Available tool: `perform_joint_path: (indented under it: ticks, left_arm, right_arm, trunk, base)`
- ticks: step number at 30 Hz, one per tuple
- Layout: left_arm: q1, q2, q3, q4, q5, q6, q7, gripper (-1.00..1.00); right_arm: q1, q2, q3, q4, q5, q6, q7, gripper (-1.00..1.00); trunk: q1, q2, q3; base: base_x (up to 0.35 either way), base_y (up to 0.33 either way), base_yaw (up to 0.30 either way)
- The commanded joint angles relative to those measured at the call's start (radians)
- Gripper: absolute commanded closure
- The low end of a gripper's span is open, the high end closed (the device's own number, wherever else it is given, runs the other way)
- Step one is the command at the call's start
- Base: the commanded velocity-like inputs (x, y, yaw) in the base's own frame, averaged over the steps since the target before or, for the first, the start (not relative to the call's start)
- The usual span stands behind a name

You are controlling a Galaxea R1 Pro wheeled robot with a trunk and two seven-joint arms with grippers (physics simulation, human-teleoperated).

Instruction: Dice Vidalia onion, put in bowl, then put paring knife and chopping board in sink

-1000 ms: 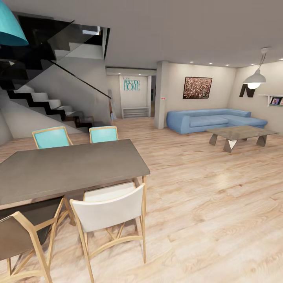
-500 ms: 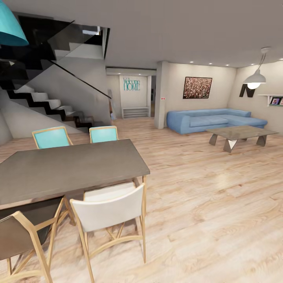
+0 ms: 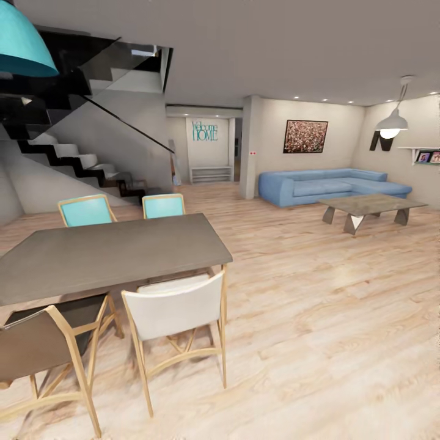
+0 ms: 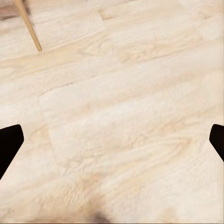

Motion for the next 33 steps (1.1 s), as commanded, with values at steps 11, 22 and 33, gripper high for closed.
perform_joint_path:
  ticks: [11,22,33]
  left_arm:
    - [-0.001,0.000,-0.001,0.000,0.001,-0.003,0.000,-1.00]
    - [-0.001,0.000,-0.001,-0.001,-0.001,-0.005,0.000,-1.00]
    - [-0.001,0.000,-0.002,0.000,-0.001,-0.005,0.000,-1.00]
  right_arm:
    - [-0.001,0.000,-0.002,0.002,0.000,-0.003,-0.005,-1.00]
    - [-0.001,-0.001,-0.002,0.004,0.000,-0.003,-0.005,-1.00]
    - [-0.001,-0.001,-0.003,0.011,0.000,-0.003,-0.005,-1.00]
  trunk:
    - [-0.001,-0.001,-0.001]
    - [-0.001,-0.001,-0.001]
    - [-0.001,-0.001,-0.001]
  base:
    - [-0.095,0.000,0.056]
    - [-0.002,0.000,0.252]
    - [0.000,0.000,0.261]
